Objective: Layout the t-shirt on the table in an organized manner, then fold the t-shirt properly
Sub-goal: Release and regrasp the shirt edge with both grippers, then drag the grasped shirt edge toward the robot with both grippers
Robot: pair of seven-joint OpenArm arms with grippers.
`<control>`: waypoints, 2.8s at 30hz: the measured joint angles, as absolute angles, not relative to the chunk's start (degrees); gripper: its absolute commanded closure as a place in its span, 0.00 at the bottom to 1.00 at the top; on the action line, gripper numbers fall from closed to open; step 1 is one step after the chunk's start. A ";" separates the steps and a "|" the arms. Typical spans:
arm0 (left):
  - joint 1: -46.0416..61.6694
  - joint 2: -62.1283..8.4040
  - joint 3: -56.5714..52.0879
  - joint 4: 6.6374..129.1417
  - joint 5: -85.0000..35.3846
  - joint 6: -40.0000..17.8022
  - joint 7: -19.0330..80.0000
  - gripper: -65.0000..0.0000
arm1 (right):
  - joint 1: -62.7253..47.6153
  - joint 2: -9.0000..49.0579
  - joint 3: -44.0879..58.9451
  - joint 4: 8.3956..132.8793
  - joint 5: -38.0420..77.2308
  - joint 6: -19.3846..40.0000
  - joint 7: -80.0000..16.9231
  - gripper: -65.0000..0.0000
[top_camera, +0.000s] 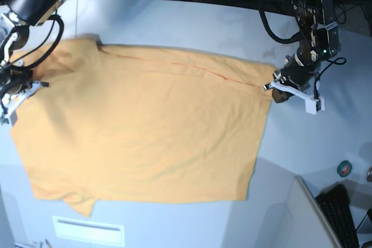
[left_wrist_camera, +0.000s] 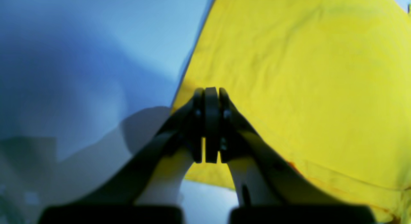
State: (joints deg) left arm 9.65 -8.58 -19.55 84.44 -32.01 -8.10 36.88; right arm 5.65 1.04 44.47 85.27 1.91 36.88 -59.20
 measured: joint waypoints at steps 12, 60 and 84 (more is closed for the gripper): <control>2.59 -8.47 -20.08 78.04 -31.88 -7.97 36.84 1.00 | 10.13 0.93 44.93 79.20 -4.51 36.88 -52.60 1.00; -6.98 -7.11 -19.57 70.70 -32.21 -7.81 28.58 0.10 | 14.98 3.75 54.94 74.11 -4.80 32.64 -40.73 0.51; 9.06 -0.80 -27.81 72.44 -32.62 -12.32 23.40 0.09 | 3.46 -0.47 74.87 68.64 14.87 32.47 -45.21 0.42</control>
State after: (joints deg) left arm 9.06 -0.80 -27.81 72.44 -32.62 -12.32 23.40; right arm 3.46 -0.47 74.87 68.64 14.87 32.47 -45.21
